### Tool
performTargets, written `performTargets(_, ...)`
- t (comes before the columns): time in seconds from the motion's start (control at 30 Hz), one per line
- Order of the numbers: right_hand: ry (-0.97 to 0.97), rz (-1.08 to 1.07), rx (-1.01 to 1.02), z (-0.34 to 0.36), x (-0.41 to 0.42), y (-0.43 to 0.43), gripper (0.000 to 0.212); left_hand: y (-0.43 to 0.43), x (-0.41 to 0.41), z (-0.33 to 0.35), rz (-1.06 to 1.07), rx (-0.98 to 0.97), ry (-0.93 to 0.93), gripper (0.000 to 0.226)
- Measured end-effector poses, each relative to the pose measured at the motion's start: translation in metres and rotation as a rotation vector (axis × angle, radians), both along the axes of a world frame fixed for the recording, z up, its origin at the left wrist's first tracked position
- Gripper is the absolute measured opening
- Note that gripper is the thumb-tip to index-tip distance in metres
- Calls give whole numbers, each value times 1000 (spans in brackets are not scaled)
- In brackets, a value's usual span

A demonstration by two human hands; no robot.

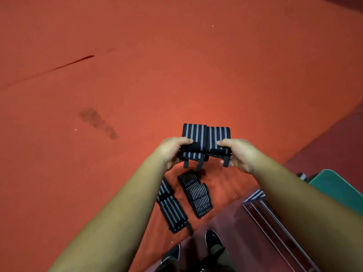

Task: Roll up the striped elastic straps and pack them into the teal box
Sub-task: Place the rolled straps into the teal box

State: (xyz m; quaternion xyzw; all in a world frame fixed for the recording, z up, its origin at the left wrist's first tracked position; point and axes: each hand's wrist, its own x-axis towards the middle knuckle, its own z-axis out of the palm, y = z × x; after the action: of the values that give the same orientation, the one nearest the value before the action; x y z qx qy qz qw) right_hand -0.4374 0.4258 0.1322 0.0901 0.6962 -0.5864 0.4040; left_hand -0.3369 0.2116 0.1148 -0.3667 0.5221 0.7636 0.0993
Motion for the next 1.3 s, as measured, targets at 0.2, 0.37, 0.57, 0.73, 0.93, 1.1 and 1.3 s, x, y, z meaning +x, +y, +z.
performTargets(0.2, 21, -235, 20, 12, 22, 69, 18, 47, -29, -5, -259, 2, 0, 22)
performTargets(0.37, 21, -389, 9, 14, 29, 143, 16, 115, -63, 2, -431, -29, -6, 18)
performTargets(0.57, 13, -544, 0, -5, 16, 243, 10, 216, -109, -11, -566, -45, -34, 14)
performTargets(0.73, -46, -702, 22, -39, 6, 342, 13, 323, -141, -35, -634, -51, -72, 8)
performTargets(0.93, -126, -834, 66, -82, -1, 449, 17, 434, -173, -65, -683, -153, -63, 39)
performTargets(1.1, -170, -853, 87, -120, -6, 504, 16, 495, -184, -100, -672, -224, -55, 23)
performTargets(1.3, -217, -851, 163, -164, -10, 527, 13, 535, -184, -147, -664, -338, -99, 19)
